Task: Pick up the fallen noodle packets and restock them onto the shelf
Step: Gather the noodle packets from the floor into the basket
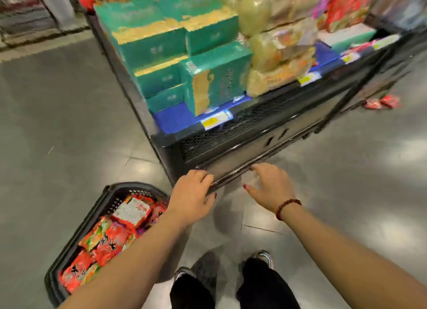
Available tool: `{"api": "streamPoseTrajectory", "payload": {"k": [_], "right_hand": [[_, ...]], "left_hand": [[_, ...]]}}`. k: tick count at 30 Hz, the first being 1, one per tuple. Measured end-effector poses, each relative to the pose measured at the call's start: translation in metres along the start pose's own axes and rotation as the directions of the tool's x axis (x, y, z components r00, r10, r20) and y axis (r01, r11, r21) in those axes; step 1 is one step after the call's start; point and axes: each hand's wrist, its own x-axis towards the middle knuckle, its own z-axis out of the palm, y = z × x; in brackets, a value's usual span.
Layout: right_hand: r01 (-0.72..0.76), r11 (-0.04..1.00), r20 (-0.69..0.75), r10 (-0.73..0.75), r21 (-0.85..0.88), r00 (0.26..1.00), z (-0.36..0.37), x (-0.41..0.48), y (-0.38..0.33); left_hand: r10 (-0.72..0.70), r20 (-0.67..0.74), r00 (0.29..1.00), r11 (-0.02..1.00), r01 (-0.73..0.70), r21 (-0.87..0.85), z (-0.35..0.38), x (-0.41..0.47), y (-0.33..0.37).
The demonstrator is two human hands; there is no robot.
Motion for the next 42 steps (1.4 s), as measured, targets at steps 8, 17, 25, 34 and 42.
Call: {"api": "streamPoseTrajectory", "payload": {"k": [8, 17, 25, 34, 42], "right_hand": [[-0.309, 0.951, -0.035, 0.309, 0.01, 0.95, -0.063, -0.057, 0.21], [-0.549, 0.83, -0.066, 0.555, 0.097, 0.829, -0.101, -0.09, 0.386], [-0.677, 0.718, -0.096, 0.694, 0.162, 0.714, -0.127, -0.055, 0.503], [-0.744, 0.652, -0.093, 0.758, 0.148, 0.646, -0.181, 0.061, 0.657], [-0.774, 0.601, -0.116, 0.799, 0.198, 0.59, -0.22, 0.134, 0.799]], "left_hand": [[0.289, 0.13, 0.949, 0.952, -0.299, 0.068, 0.022, 0.151, 0.176], [0.483, 0.139, 0.864, 0.865, -0.496, 0.074, 0.038, 0.293, 0.354], [0.607, 0.152, 0.78, 0.782, -0.62, 0.067, 0.047, 0.43, 0.439], [0.668, 0.177, 0.723, 0.723, -0.687, 0.079, 0.052, 0.643, 0.522], [0.713, 0.169, 0.68, 0.682, -0.729, 0.055, 0.057, 0.8, 0.616]]}}
